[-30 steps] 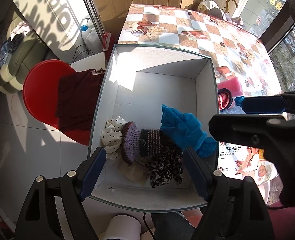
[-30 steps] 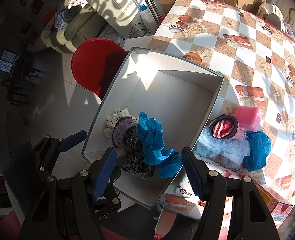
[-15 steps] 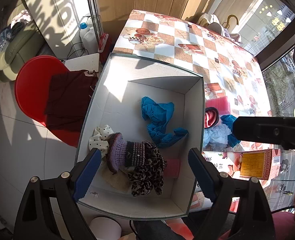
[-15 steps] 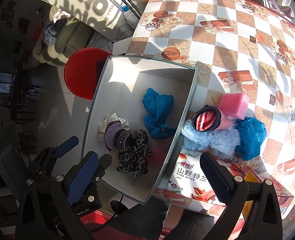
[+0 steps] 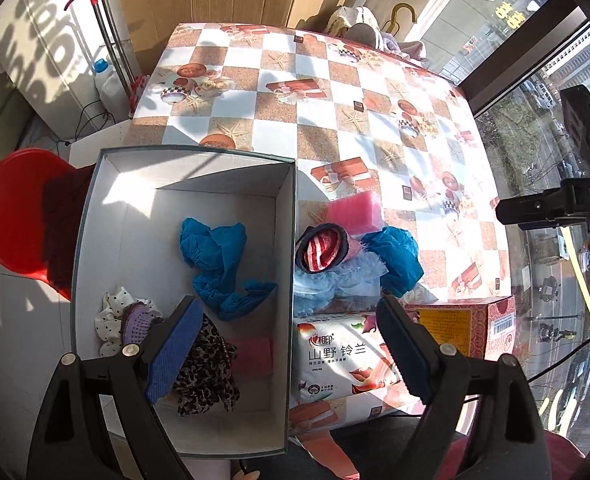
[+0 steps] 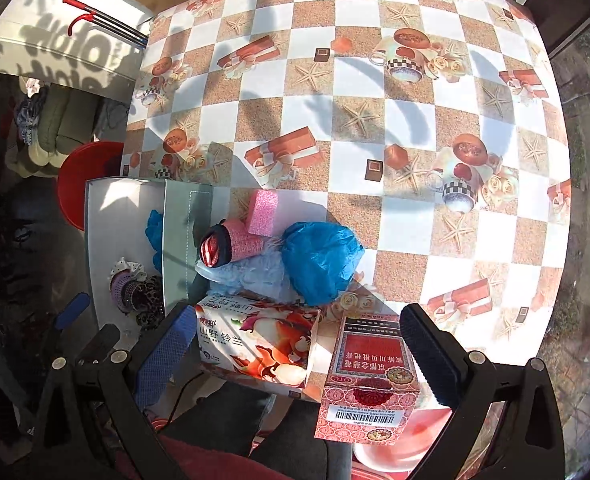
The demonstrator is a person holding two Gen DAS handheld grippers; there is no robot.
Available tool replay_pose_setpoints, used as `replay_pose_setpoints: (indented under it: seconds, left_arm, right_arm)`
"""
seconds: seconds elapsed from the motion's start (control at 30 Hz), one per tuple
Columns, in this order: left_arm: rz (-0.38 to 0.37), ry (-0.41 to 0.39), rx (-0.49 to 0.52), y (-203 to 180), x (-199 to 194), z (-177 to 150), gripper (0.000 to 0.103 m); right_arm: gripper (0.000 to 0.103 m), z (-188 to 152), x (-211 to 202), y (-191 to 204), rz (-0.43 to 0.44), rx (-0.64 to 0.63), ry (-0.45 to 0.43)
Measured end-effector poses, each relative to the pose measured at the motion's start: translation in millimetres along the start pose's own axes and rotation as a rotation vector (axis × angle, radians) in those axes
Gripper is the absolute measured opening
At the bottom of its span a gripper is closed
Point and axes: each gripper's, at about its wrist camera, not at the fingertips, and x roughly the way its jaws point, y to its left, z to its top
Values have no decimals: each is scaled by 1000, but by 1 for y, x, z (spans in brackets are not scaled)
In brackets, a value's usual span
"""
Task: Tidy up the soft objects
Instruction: 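Reach the right gripper to the pink foam block while the left reaches the pink-black knit cap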
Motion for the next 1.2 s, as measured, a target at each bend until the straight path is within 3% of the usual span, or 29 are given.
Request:
replay_pose_setpoints:
  seconds: [0.2,0.5,0.67,0.8,0.87,0.9,0.97,1.03,1.2]
  left_arm:
    - [45,54,76,-34,16,-3,91]
    - [115,88,6,-32,13,-20,91]
    - [137,119,-44,-28,14,-31,91]
    - [140,135,-43,-31,17,-33,91]
    - [134,135,-40,-33,19,-30,91]
    - [131,133,-37,-34,20,-29,91]
    - [125,130,-29,-36,22,-26,91]
    - [119,134,-14,-39,27,-22,91]
    - [104,133,46,-55,35,-6,91]
  right_arm:
    - [102,16,38,-11,-62,-66,136]
    - [102,42,144,59,-30,-255,315]
    - [102,64,179,63,29,-150,271]
    - [102,74,185,41,-101,-91,245]
    - [102,80,170,4,-190,49,178]
    - [102,82,160,-18,-192,143,141]
    - [102,78,142,-62,-142,327,103]
    - [102,71,128,-95,-31,461,80]
    - [102,56,104,-120,190,527,76]
